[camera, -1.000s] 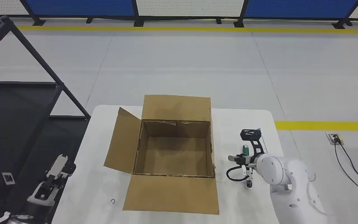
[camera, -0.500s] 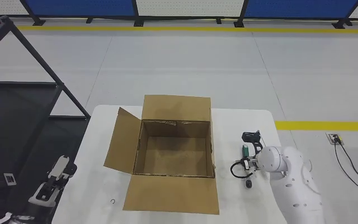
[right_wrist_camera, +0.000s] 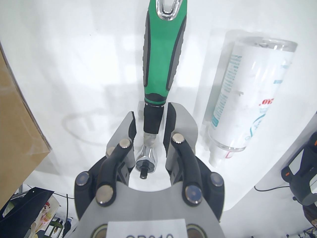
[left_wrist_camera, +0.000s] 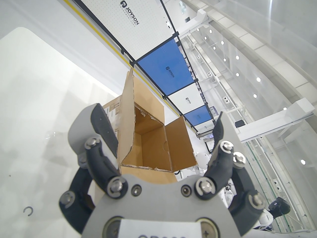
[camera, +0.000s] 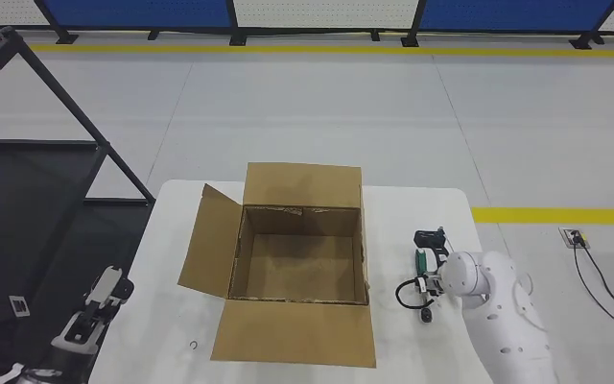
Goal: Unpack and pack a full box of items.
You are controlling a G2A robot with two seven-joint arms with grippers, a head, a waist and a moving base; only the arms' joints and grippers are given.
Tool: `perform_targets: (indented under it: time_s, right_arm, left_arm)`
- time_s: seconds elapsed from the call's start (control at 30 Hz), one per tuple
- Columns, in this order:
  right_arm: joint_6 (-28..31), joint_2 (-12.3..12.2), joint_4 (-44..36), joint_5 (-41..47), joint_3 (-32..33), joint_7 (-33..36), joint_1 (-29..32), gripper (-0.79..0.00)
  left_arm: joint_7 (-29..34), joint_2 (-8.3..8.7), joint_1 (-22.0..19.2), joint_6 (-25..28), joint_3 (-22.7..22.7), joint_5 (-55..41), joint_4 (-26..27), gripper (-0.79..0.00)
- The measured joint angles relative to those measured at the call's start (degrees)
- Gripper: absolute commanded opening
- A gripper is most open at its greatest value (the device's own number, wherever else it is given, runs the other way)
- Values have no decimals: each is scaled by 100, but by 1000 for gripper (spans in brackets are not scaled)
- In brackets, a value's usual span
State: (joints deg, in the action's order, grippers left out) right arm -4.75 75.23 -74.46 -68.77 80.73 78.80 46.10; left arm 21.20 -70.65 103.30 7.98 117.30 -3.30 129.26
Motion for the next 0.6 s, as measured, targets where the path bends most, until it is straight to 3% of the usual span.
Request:
perform_targets:
  time_s: [0.23, 0.4, 0.6]
  right_arm:
    - [7, -7, 254, 48, -96, 3, -124, -600]
    - [16, -13, 398, 91, -145, -15, -204, -782]
    - [-19, -48, 256, 230, -14, -153, -210, -785]
  left_arm:
    - [-21, -3, 22, 17, 22, -24, 3, 0]
    - [-25, -3, 29, 30, 56, -44, -3, 0]
    - [-28, -3, 30, 48, 99, -82, -14, 0]
